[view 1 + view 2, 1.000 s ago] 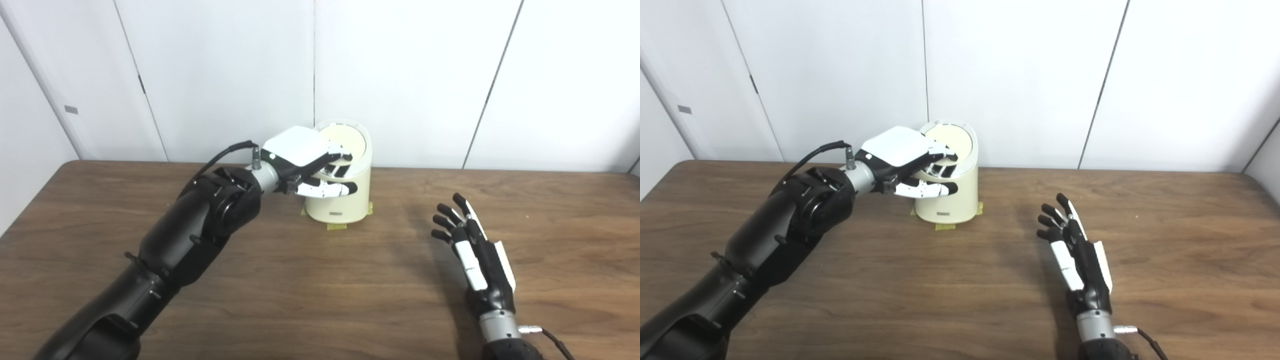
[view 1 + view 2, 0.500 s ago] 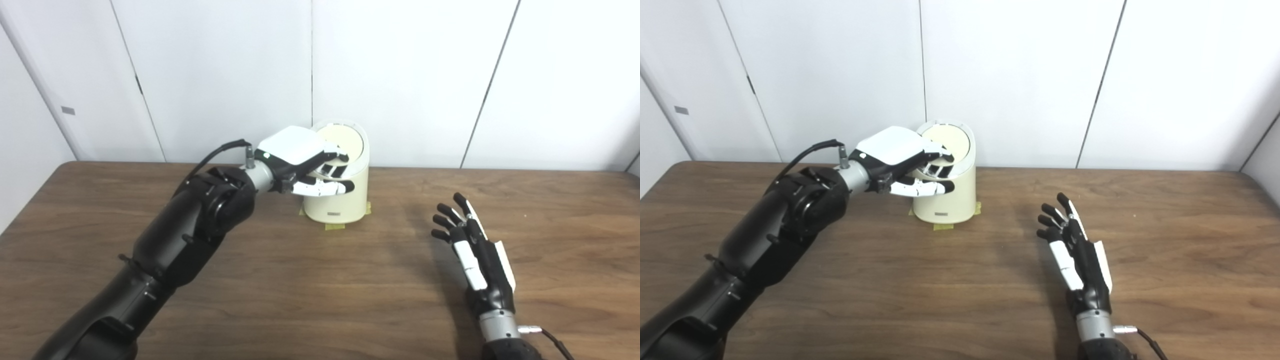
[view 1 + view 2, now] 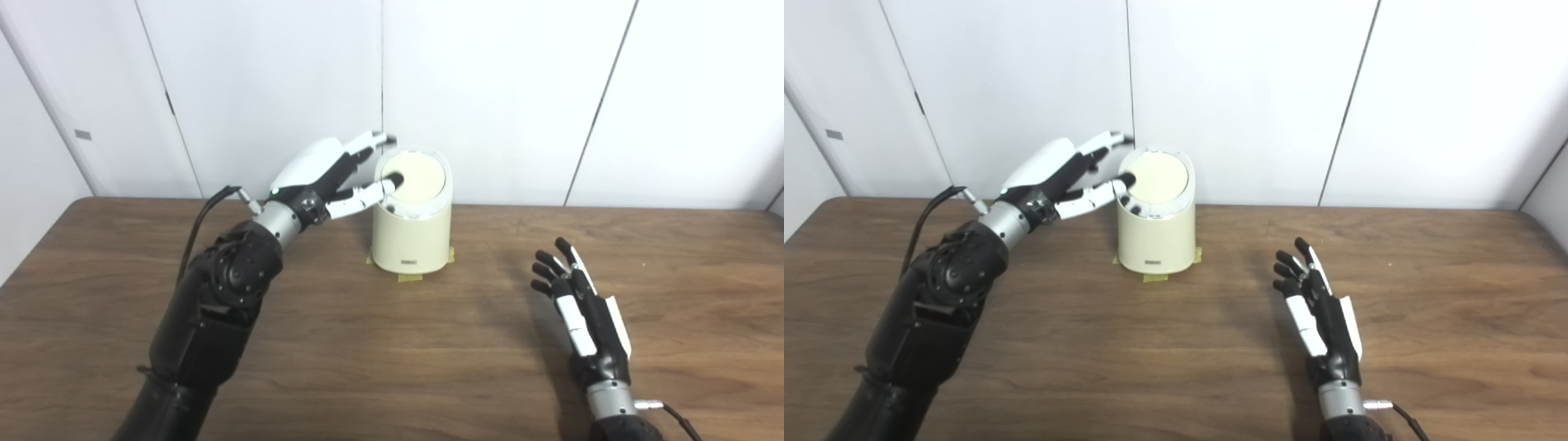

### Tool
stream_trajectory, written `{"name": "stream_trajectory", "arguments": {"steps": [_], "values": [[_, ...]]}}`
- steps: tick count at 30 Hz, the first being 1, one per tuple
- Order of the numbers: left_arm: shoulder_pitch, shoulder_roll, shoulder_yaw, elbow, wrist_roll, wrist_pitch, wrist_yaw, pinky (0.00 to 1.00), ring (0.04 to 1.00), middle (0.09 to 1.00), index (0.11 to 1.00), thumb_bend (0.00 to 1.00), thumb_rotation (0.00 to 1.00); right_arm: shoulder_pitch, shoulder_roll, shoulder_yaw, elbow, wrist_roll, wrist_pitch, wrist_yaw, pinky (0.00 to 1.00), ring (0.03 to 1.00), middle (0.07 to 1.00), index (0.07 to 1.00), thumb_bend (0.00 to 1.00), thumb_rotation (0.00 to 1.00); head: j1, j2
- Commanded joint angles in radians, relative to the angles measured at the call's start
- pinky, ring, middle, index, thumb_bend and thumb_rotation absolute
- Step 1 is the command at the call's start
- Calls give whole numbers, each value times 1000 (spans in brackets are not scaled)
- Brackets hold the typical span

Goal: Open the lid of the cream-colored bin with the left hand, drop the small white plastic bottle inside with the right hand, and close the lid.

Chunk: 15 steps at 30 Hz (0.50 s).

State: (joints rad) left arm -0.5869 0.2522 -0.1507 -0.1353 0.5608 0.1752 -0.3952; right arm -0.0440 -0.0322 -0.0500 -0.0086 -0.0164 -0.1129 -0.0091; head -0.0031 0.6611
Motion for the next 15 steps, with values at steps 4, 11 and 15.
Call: {"name": "stream_trajectory", "arguments": {"steps": [4, 11, 15], "values": [[58, -26, 69, -113, -101, 56, 46, 904, 976, 1000, 989, 404, 855, 48, -2, 7, -5, 0, -1, 3, 769, 837, 860, 941, 580, 831, -3, 3], [213, -38, 128, -187, -214, 107, 75, 930, 955, 962, 967, 429, 947, 46, -7, 13, -26, 12, 21, 11, 795, 851, 867, 915, 573, 839, -6, 4], [313, -66, 194, -203, -327, 112, 108, 925, 940, 950, 954, 434, 893, 47, -7, 14, -34, 23, 31, 15, 818, 864, 873, 914, 579, 848, -9, 4]]}}
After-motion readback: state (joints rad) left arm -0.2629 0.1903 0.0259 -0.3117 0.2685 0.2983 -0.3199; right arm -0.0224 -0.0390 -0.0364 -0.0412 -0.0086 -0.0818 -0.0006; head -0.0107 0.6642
